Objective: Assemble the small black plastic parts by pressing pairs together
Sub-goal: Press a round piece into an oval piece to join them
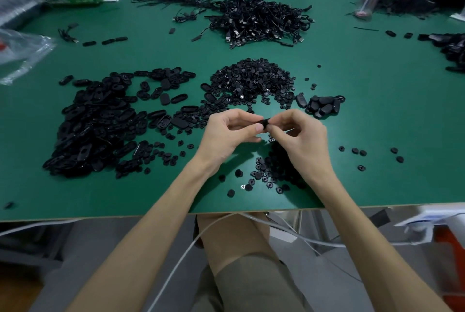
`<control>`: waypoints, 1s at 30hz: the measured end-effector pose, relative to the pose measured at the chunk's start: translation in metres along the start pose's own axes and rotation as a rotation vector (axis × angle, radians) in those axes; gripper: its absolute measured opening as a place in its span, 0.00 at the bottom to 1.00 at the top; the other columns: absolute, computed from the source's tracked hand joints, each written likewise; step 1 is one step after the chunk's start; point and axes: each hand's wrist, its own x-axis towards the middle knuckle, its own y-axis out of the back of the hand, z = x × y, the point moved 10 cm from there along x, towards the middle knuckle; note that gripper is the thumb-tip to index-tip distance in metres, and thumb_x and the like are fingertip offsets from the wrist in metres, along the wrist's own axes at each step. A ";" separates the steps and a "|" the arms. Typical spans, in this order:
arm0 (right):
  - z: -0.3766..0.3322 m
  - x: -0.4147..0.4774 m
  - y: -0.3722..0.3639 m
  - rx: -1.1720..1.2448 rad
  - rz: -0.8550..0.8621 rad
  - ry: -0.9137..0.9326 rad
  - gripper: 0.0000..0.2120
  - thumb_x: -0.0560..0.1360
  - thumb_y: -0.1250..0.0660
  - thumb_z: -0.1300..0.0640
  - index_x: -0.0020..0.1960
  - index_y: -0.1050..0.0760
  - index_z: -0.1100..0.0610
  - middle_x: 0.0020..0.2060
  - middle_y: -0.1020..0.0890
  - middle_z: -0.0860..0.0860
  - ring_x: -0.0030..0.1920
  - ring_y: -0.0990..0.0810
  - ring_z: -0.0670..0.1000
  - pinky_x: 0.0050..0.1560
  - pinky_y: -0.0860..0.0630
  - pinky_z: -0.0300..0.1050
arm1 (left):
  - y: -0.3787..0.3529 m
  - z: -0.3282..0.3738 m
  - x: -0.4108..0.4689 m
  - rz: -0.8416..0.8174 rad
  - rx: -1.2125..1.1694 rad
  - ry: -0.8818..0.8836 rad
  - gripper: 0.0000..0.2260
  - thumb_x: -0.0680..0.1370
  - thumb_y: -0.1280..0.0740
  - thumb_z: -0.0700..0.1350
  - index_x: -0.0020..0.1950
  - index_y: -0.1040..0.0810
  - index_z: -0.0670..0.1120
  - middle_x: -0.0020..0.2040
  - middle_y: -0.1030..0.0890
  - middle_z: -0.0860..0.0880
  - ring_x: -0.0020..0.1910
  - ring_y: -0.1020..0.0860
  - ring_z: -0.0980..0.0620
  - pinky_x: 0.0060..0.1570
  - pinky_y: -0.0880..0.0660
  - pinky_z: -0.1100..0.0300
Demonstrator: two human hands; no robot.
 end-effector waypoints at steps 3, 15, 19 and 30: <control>-0.002 -0.001 0.000 -0.022 -0.008 0.022 0.05 0.76 0.26 0.62 0.47 0.17 0.53 0.41 0.15 0.43 0.44 0.17 0.43 0.47 0.24 0.33 | -0.001 0.000 0.000 -0.013 0.013 -0.002 0.09 0.77 0.25 0.34 0.56 0.17 0.34 0.49 0.13 0.40 0.50 0.13 0.42 0.50 0.16 0.52; 0.010 0.002 -0.003 0.174 -0.062 -0.070 0.07 0.72 0.20 0.55 0.46 0.17 0.52 0.39 0.15 0.49 0.40 0.17 0.51 0.46 0.19 0.51 | -0.004 0.002 0.000 -0.039 0.051 -0.023 0.08 0.79 0.28 0.33 0.57 0.18 0.33 0.45 0.13 0.39 0.43 0.13 0.44 0.47 0.16 0.56; 0.017 0.001 -0.006 0.257 -0.088 -0.110 0.04 0.74 0.22 0.60 0.47 0.16 0.56 0.38 0.14 0.54 0.39 0.15 0.59 0.46 0.17 0.57 | -0.003 -0.001 0.000 -0.023 0.061 -0.007 0.08 0.77 0.26 0.33 0.55 0.18 0.33 0.44 0.13 0.41 0.42 0.13 0.45 0.44 0.17 0.58; 0.012 0.001 -0.012 0.284 -0.129 -0.092 0.05 0.75 0.26 0.67 0.50 0.16 0.61 0.40 0.12 0.52 0.42 0.13 0.51 0.48 0.17 0.44 | 0.001 0.000 0.002 0.012 0.150 -0.020 0.08 0.77 0.26 0.33 0.55 0.16 0.37 0.46 0.12 0.42 0.42 0.13 0.46 0.48 0.17 0.59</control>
